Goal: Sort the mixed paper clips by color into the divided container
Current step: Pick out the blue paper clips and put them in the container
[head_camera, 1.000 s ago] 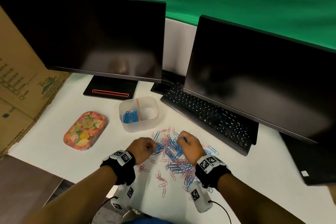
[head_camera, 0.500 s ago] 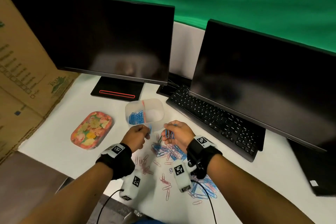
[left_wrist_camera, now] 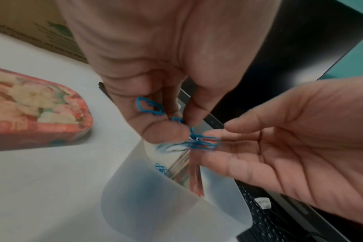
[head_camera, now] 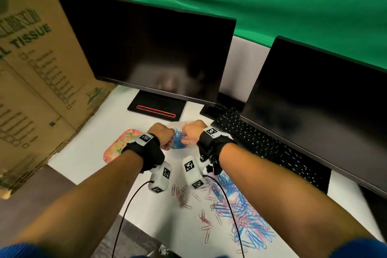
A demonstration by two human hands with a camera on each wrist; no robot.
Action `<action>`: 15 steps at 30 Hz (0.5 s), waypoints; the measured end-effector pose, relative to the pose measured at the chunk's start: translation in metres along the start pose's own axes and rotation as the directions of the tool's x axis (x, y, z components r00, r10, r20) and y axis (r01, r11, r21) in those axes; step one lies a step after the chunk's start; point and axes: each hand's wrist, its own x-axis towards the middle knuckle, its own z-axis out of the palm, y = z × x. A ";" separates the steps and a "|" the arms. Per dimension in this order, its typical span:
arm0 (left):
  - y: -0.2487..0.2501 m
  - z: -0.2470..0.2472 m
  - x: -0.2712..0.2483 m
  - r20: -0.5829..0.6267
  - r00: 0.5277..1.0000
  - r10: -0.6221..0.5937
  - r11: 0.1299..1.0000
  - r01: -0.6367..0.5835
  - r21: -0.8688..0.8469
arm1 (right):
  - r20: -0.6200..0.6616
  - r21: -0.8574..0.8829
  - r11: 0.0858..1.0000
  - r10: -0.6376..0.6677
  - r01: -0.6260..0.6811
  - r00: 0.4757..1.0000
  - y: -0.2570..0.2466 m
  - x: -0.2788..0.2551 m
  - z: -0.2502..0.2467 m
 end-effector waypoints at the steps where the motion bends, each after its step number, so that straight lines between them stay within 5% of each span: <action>1: 0.002 -0.001 0.000 -0.004 1.000 -0.009 1.000 0.010 0.014 | -0.024 -0.069 0.998 0.007 -0.009 1.000 0.002 0.005 -0.002; 9: 0.005 0.002 0.021 -0.078 0.996 0.029 0.998 -0.025 0.052 | -0.044 -0.144 0.988 -0.063 0.056 0.997 0.016 -0.004 -0.035; 13: 0.000 0.004 0.033 -0.038 0.991 0.126 0.961 -0.112 0.252 | -0.079 -0.054 0.998 -0.048 0.044 0.996 0.036 -0.026 -0.061; 15: 0.006 0.012 0.026 -0.097 0.986 0.132 0.981 -0.116 0.155 | -0.107 -0.019 0.999 -0.048 0.046 0.993 0.045 -0.036 -0.072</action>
